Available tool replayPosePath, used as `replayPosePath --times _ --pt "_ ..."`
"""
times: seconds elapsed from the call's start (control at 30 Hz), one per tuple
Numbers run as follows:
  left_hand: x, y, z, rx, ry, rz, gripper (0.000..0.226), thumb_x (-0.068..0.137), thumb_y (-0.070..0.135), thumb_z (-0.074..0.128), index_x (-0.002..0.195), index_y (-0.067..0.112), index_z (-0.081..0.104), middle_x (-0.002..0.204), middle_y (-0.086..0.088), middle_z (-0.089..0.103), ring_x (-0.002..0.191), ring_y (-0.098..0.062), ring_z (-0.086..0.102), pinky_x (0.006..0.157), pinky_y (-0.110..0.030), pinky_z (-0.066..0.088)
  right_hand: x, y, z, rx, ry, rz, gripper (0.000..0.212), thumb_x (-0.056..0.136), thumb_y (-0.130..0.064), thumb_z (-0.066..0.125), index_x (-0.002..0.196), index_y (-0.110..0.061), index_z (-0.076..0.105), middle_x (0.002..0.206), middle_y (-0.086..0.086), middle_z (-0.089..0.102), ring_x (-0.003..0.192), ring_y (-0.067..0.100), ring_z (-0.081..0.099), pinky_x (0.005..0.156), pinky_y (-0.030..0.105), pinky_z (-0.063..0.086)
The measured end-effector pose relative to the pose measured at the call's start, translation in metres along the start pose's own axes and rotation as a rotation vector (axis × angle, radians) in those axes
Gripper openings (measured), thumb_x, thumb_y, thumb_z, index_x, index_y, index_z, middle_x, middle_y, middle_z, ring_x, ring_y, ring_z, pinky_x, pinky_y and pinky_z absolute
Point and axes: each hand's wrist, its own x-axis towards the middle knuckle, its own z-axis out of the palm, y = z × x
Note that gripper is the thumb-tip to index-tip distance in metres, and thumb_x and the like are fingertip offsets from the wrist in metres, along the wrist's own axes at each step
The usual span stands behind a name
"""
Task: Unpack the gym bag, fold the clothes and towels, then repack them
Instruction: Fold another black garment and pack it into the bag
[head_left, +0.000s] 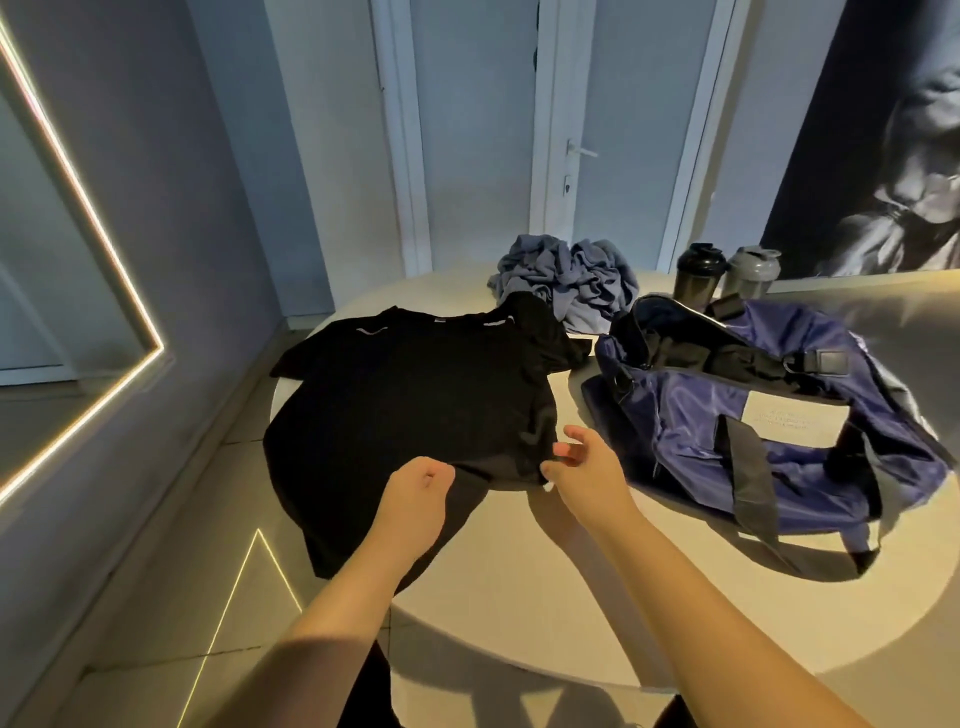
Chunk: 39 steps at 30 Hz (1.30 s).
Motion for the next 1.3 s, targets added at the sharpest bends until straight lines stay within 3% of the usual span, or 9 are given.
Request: replayPosePath --times 0.1,0.27,0.43,0.53,0.63,0.8,0.87,1.0,1.3 --pt "0.002 -0.006 -0.004 -0.073 0.036 -0.112 0.022 0.106 0.025 0.048 0.099 0.014 0.065 0.096 -0.006 0.067 0.083 -0.012 0.062 0.068 -0.021 0.048 0.0 -0.005 0.008 -0.194 -0.085 -0.027 0.073 0.089 -0.009 0.074 0.152 -0.017 0.036 0.14 0.003 0.056 0.122 0.025 0.058 0.099 0.037 0.05" --pt "0.004 -0.01 -0.005 -0.153 0.064 -0.152 0.019 0.104 0.025 0.052 0.103 0.015 0.067 0.099 -0.005 0.068 0.086 -0.013 0.063 0.063 -0.019 0.046 0.006 -0.008 0.023 -0.192 -0.053 -0.096 0.064 0.091 -0.029 0.074 0.146 -0.022 0.044 0.1 -0.008 0.063 0.091 0.012 0.062 0.09 0.032 0.054" --pt "0.006 -0.011 -0.002 -0.121 0.07 -0.127 0.018 0.104 0.025 0.052 0.1 0.016 0.067 0.092 -0.003 0.067 0.078 -0.011 0.064 0.056 -0.015 0.042 0.009 -0.004 0.031 -0.225 -0.149 -0.175 0.075 0.086 -0.042 0.078 0.148 -0.028 0.039 0.11 -0.008 0.064 0.098 0.011 0.062 0.089 0.029 0.053" --pt "0.007 -0.015 -0.001 -0.115 0.071 -0.112 0.018 0.104 0.025 0.052 0.097 0.017 0.067 0.088 0.0 0.066 0.076 -0.01 0.063 0.058 -0.016 0.043 0.008 -0.003 0.033 -0.233 -0.063 -0.208 0.056 0.092 -0.028 0.073 0.142 -0.023 0.05 0.1 -0.006 0.067 0.086 0.008 0.062 0.077 0.015 0.047" --pt "0.008 -0.017 0.001 -0.119 0.085 -0.102 0.013 0.103 0.024 0.055 0.099 0.018 0.066 0.091 0.0 0.067 0.08 -0.01 0.064 0.06 -0.017 0.044 0.015 -0.007 0.033 -0.205 0.053 -0.233 0.039 0.097 -0.022 0.065 0.135 -0.02 0.06 0.122 0.002 0.068 0.103 0.015 0.064 0.094 0.027 0.051" --pt "0.01 -0.023 0.005 -0.154 0.154 -0.108 0.013 0.098 0.016 0.065 0.109 0.022 0.062 0.098 0.005 0.064 0.085 -0.006 0.062 0.062 -0.011 0.042 0.026 -0.013 0.032 -0.406 -0.212 -0.228 0.082 0.081 -0.035 0.081 0.15 -0.027 0.037 0.135 -0.004 0.055 0.115 0.021 0.059 0.099 0.033 0.05" --pt "0.009 -0.023 0.006 -0.142 0.177 -0.095 0.013 0.097 0.014 0.066 0.104 0.022 0.06 0.097 0.005 0.062 0.083 -0.007 0.062 0.062 -0.012 0.043 0.028 -0.013 0.035 -0.381 -0.169 -0.242 0.077 0.085 -0.031 0.079 0.151 -0.026 0.04 0.134 -0.004 0.059 0.115 0.018 0.06 0.103 0.035 0.049" --pt "0.008 -0.023 0.006 -0.123 0.179 -0.073 0.012 0.095 0.014 0.069 0.098 0.02 0.058 0.094 0.001 0.062 0.079 -0.01 0.063 0.061 -0.013 0.044 0.025 -0.022 0.036 -0.276 -0.032 -0.329 0.044 0.097 -0.018 0.064 0.141 -0.019 0.056 0.096 -0.013 0.067 0.083 -0.001 0.062 0.079 0.01 0.044" --pt "-0.01 -0.021 -0.008 -0.059 -0.065 0.108 0.007 0.097 0.025 0.066 0.102 0.029 0.067 0.079 0.016 0.064 0.072 0.004 0.063 0.066 -0.014 0.047 0.023 -0.047 -0.02 0.031 0.006 -0.148 0.026 0.097 -0.011 0.059 0.123 -0.015 0.056 0.083 0.004 0.059 0.069 0.022 0.059 0.05 0.027 0.05"
